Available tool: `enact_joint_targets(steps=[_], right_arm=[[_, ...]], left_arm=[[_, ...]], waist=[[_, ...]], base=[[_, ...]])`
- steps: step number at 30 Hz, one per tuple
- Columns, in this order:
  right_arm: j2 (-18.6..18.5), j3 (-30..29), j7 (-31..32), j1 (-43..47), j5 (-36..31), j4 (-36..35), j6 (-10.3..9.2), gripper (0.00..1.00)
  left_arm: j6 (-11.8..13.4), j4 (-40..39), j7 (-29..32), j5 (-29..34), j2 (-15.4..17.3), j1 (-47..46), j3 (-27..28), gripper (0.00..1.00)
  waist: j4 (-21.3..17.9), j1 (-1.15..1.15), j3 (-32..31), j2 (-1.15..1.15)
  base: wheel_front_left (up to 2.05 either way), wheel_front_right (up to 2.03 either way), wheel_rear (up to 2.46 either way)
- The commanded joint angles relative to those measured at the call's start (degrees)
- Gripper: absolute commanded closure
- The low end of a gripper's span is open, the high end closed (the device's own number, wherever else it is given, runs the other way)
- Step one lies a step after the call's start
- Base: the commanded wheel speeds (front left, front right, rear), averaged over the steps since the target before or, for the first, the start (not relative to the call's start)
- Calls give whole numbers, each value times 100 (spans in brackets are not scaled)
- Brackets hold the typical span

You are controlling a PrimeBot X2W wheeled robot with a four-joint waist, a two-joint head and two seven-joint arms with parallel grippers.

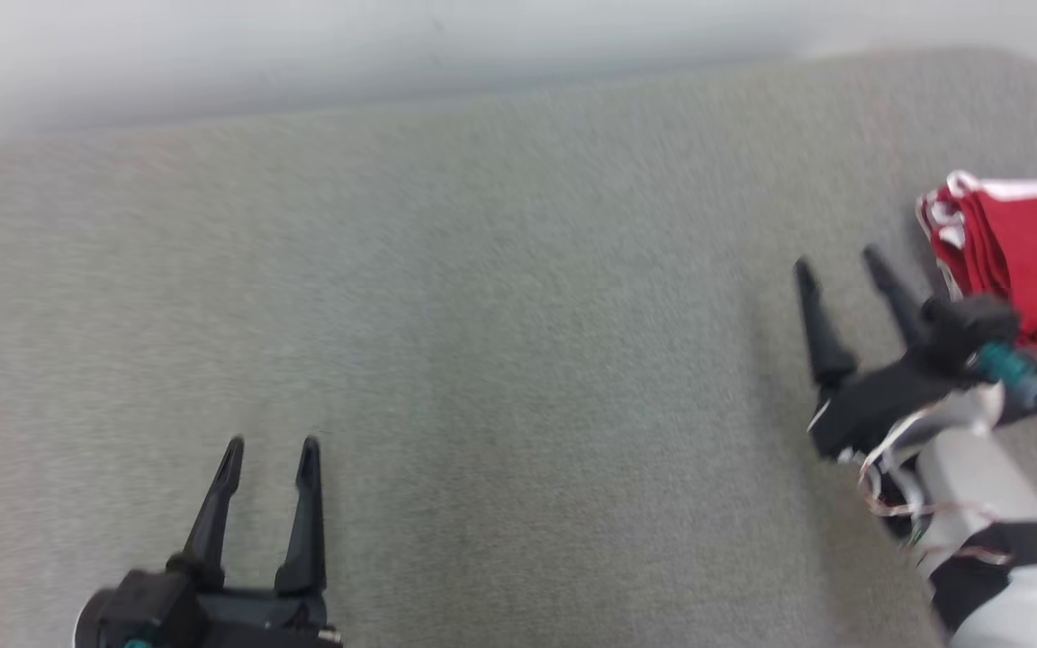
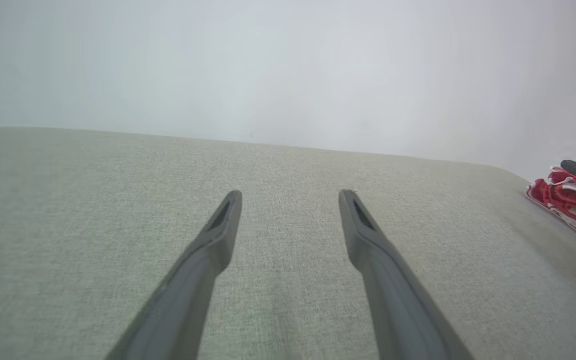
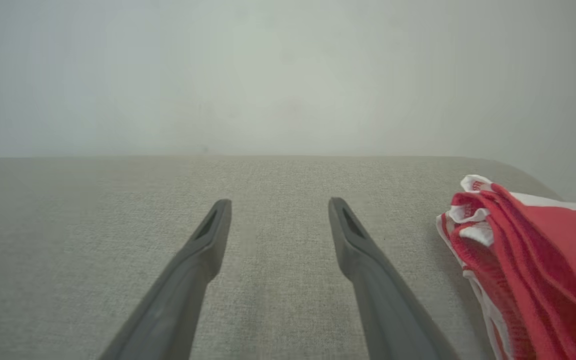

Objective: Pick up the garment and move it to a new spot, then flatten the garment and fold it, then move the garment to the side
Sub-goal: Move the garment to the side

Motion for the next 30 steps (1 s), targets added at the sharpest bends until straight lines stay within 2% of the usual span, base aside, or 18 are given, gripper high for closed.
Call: enact_joint_targets(steps=[1,7,11,16,23,30], right_arm=[[58,54,-2,184,36,-68,-4,0],[414,-287,-2,885,6,-515,-4,0],[643,-549,-2,1331,-190,-823,-4,0],[859,-791,-2,1969,-489,-1338,-4,0],[1103,-1144,-2,3041,-806,-2196,-4,0],[1047,-1262,-2,3613,-789,-2526,-4,0]], left_arm=[[32,18,-3,-23,-14,165,44,0],[-4,-8,-3,-6,-16,449,353,0],[-172,-126,-2,-15,-16,630,485,0],[-310,-38,-3,-224,-21,846,451,0],[-365,-15,-3,-32,-19,1082,429,0],[-521,62,-3,36,-21,1279,462,0]], waist=[[454,0,-579,0],[634,0,-1114,0],[663,0,-1391,0],[658,0,-1622,0],[656,0,-1933,0],[606,0,-2104,0]], base=[[0,0,0],[0,0,0],[0,0,0],[0,0,0],[0,0,0],[0,0,0]])
